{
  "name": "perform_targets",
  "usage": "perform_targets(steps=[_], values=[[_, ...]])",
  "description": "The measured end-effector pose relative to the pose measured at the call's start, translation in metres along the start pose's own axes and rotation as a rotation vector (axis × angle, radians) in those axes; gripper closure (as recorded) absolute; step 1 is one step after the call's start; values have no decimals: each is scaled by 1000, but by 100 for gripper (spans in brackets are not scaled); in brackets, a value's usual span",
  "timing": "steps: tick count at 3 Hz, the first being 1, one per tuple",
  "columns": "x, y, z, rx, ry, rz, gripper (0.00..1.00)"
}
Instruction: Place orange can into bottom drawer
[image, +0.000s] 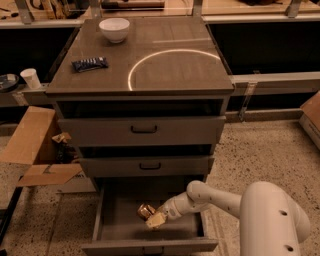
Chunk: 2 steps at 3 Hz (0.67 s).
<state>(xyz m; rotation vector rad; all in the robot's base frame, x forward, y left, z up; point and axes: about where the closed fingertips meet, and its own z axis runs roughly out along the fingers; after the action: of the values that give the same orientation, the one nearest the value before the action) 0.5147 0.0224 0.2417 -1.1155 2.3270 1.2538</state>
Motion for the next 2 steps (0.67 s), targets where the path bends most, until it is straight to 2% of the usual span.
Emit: perform_targets(steps=[1,2], values=[[-3,-18,8,-2,2,31,43],[-3,-23,11,-4,0,42,20]])
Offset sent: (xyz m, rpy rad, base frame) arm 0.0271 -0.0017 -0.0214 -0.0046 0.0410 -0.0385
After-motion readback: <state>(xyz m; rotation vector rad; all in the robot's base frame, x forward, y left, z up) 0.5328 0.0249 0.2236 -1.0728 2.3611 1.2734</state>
